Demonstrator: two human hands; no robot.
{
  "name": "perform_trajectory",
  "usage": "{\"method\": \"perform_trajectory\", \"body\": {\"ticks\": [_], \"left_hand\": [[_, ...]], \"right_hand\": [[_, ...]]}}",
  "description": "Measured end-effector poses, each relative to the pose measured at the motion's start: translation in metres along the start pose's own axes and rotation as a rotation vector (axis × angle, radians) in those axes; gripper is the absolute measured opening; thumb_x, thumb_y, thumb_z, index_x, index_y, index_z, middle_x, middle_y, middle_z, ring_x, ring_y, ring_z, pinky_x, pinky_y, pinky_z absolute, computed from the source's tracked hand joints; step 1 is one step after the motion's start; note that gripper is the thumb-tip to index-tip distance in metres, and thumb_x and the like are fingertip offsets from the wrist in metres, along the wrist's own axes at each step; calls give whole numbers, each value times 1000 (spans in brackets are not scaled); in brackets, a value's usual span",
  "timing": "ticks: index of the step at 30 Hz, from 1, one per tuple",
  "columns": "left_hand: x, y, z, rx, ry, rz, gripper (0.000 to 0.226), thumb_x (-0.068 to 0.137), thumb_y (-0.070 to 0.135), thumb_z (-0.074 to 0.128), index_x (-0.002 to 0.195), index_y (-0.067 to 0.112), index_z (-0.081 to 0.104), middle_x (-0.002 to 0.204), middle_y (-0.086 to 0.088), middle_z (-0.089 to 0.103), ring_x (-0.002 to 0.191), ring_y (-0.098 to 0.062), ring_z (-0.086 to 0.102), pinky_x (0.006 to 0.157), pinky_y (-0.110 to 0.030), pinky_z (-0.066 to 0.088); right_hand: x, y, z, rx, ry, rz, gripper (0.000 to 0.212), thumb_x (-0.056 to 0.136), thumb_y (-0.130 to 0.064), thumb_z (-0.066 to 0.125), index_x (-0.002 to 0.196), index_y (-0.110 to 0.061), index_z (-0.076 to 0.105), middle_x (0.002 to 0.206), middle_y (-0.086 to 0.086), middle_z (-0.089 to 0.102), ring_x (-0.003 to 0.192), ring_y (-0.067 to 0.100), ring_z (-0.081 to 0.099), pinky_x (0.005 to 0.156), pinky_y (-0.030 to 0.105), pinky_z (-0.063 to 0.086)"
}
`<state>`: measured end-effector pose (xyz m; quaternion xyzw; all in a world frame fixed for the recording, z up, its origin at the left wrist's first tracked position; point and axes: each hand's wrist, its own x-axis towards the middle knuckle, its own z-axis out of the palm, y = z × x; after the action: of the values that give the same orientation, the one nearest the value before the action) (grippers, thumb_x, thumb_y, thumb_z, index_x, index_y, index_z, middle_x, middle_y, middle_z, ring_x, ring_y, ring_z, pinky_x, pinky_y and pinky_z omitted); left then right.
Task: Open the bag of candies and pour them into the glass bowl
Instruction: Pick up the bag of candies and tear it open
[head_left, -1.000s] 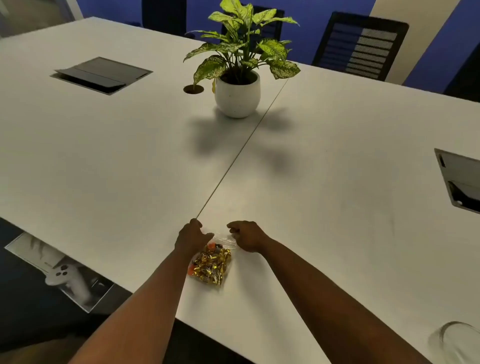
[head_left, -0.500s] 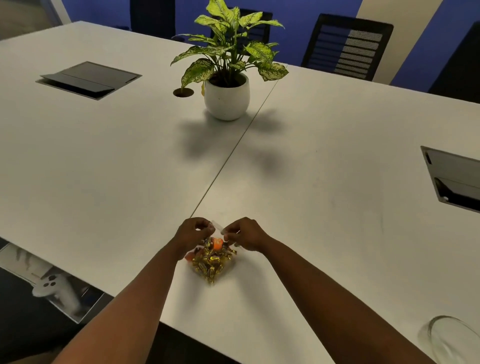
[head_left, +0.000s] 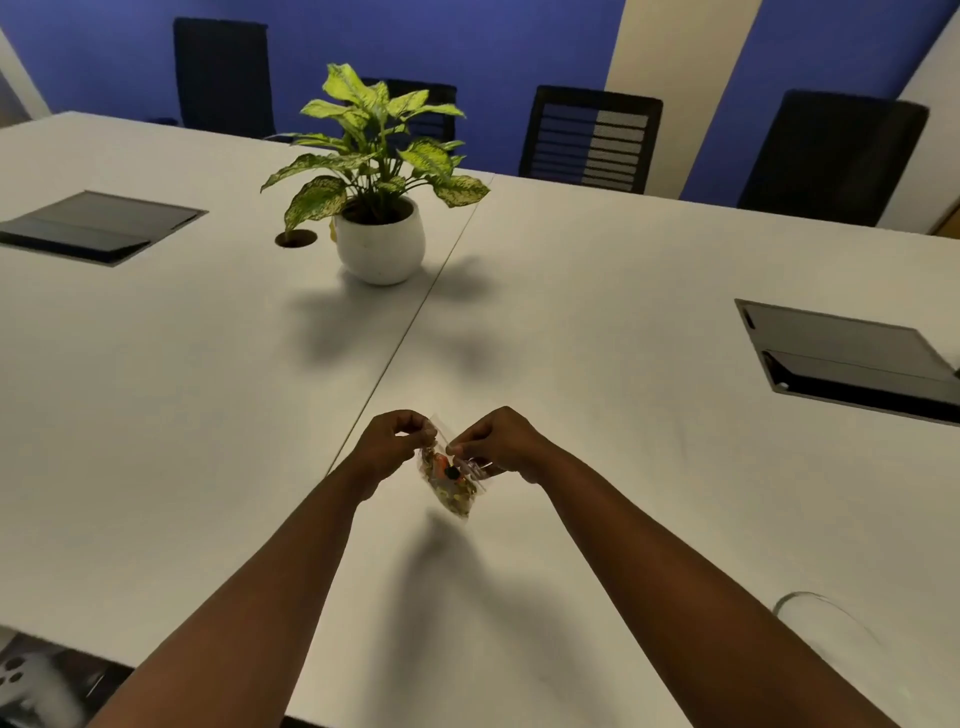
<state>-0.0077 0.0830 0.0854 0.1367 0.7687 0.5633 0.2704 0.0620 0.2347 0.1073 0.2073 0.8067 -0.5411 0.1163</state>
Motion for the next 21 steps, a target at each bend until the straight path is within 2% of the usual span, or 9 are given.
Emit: {"method": "perform_trajectory", "body": {"ticks": [2,4,6,7,11,13,17,19,21], "left_hand": [[6,12,12,8,34,28,6,86,5,59,86,10,62,85,-4,60,87,-20,54,73,-27,44],[9,21,26,17,159,66,11,85,8,60,96,9,64,91,-5,60,87,-20,56,76,-30,43],[9,31,44,15,264,99,3,86,13,60,88,11,61,87,-6,60,80,-23,59,74,-32,44],[7,35,51,16,283,93,8,86,16,60,79,13,58,81,-5,60,74,-24,60,71,-32,46],[3,50,88,62,109,21,34,88,31,56,58,15,54,61,-3,57,50,-16,56,48,-21,43],[1,57,106,60,5,0,36,88,36,56,58,16,55,58,1,55,49,-13,55,48,-20,43],[2,71,132,48,-153,-27,35,87,43,54,64,16,56,63,0,59,57,-15,58,55,-24,47],[2,74,140,35,-179,-40,35,87,43,53,66,17,57,65,-1,61,59,-15,60,55,-24,47],[2,76,149,26,-200,-50,33,89,40,51,67,18,57,67,-3,61,61,-17,60,56,-25,48]], "right_hand": [[-6,0,-15,14,64,2,24,79,-8,71,101,3,71,71,7,64,58,10,57,56,20,51],[-9,1,-27,14,149,5,22,78,-9,73,98,0,73,68,4,63,59,10,56,61,22,53],[-14,5,-40,34,230,20,20,76,-11,74,95,-3,75,64,1,63,62,13,57,68,27,56],[-15,7,-44,49,260,30,19,76,-12,75,93,-4,76,64,0,63,66,15,58,73,32,57],[-27,18,-68,105,394,57,16,73,-12,75,87,-5,76,80,12,71,77,20,62,86,41,56],[-35,23,-78,150,436,57,16,73,-10,75,86,-2,76,87,18,74,77,22,64,85,41,56],[-51,32,-94,209,494,55,4,73,-7,74,69,-6,73,60,4,65,60,19,62,79,39,57],[-56,38,-99,232,497,53,19,73,-6,73,57,-14,68,56,2,62,54,16,59,74,36,57],[-62,45,-103,242,495,53,14,73,-5,73,61,-11,70,56,2,62,53,15,59,67,31,55]]}}
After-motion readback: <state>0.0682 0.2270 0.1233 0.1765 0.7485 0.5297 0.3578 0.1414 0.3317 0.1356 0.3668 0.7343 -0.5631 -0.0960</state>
